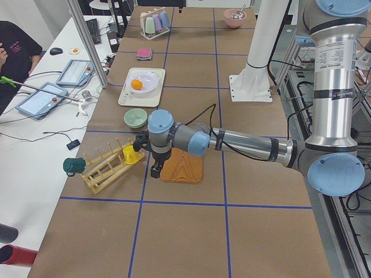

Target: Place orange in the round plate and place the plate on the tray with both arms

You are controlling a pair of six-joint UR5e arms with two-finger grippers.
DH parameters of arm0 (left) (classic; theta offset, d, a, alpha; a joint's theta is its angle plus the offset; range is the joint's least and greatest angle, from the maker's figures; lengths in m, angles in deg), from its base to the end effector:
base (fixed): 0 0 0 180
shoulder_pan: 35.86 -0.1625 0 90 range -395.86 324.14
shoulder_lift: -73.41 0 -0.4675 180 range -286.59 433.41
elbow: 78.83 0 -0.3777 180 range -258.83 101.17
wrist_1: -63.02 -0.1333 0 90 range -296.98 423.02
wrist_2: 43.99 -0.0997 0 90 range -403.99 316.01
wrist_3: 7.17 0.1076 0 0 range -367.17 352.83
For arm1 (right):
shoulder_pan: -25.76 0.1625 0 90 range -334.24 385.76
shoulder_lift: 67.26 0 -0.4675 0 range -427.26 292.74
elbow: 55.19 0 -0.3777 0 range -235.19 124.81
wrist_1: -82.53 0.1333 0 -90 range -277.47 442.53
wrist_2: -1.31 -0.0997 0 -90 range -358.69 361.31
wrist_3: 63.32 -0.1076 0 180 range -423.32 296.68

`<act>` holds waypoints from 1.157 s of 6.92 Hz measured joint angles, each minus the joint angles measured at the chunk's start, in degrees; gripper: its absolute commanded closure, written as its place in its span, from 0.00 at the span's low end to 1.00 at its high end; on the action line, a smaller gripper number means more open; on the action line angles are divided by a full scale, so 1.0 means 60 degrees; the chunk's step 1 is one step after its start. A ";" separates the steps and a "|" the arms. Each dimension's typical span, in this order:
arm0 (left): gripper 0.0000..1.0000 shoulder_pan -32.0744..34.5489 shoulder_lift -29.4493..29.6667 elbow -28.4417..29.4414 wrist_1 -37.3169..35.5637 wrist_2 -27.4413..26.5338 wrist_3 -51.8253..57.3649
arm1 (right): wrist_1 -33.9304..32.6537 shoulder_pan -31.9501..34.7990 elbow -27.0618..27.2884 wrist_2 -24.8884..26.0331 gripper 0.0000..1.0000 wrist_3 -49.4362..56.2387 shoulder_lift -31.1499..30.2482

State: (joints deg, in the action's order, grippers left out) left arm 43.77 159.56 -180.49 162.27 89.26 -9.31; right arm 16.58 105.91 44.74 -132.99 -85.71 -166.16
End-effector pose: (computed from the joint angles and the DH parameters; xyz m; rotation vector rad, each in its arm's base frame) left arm 0.0244 -0.4643 0.6233 0.2006 0.7773 0.2482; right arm -0.0160 -0.4319 0.6451 0.1878 -0.8450 0.0358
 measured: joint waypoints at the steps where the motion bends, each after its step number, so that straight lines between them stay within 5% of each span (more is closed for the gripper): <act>1: 0.02 0.0120 -0.0105 -0.0022 -0.0218 0.0033 0.0012 | -0.0021 0.0047 0.0234 -0.0014 0.00 0.0343 -0.0569; 5: 0.02 0.0329 -0.0401 -0.0074 -0.0367 0.0068 0.0014 | -0.0727 0.0075 0.0905 -0.0001 0.00 0.1002 -0.1244; 8: 0.01 0.0336 -0.0427 -0.0067 -0.0360 0.0073 0.0007 | -0.4713 0.0479 0.2043 0.0638 0.00 0.3147 -0.0301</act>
State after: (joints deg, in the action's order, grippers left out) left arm 45.78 157.00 -180.89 160.11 89.69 -9.27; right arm -11.70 108.78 57.00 -129.16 -66.83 -167.97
